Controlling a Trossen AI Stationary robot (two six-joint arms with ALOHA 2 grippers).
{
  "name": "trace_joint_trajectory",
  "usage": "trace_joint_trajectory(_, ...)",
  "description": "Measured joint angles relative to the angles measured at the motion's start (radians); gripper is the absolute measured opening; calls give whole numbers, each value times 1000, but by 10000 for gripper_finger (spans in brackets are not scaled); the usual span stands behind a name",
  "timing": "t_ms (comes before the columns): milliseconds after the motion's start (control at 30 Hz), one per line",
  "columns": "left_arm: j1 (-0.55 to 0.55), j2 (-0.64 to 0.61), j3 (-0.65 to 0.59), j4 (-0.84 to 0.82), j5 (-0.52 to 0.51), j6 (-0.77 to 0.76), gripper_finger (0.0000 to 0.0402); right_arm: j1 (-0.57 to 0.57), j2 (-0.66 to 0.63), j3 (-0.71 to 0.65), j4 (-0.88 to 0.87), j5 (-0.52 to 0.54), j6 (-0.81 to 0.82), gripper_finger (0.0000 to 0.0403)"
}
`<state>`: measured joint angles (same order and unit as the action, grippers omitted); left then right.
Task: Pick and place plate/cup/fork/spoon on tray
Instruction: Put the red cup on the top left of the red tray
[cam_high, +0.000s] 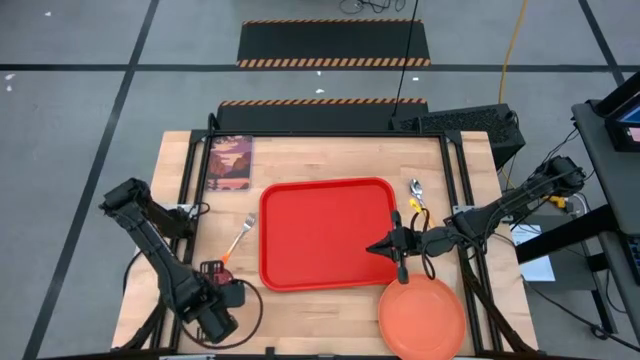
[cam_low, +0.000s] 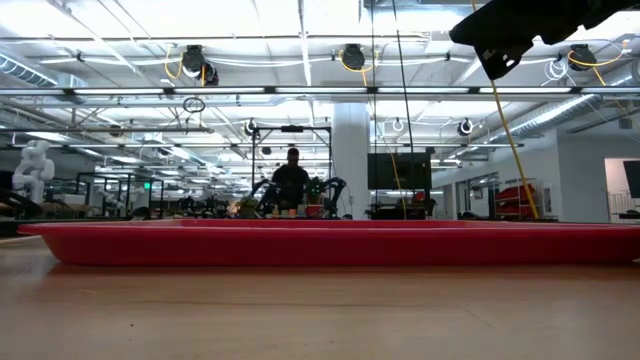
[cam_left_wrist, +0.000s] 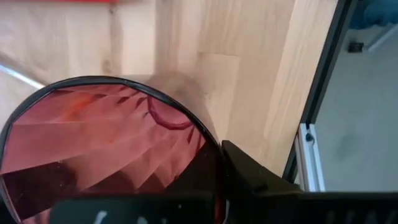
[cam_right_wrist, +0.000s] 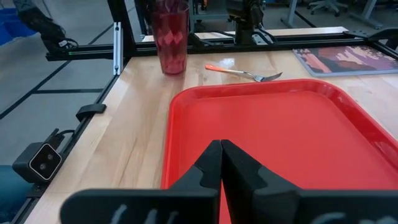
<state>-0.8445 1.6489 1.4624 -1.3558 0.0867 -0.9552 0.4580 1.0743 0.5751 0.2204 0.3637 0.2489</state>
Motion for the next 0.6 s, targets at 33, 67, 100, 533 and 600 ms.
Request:
trace_joint_trajectory(33,13,0,19,-24,0,11,8,0,0,0,-1,0,0,0)
trace_joint_trajectory(67,24,0,40,-48,0,22,9,0,0,0,-5,0,0,0)
trace_joint_trajectory(100,36,0,60,-71,-1,33,11,0,0,0,-10,0,0,0)
trace_joint_trajectory(533,210,0,217,-215,-130,405,16,0,0,0,-27,4,0,0)
trace_joint_trajectory(600,248,0,223,-215,-143,466,12,0,0,0,-28,4,0,0)
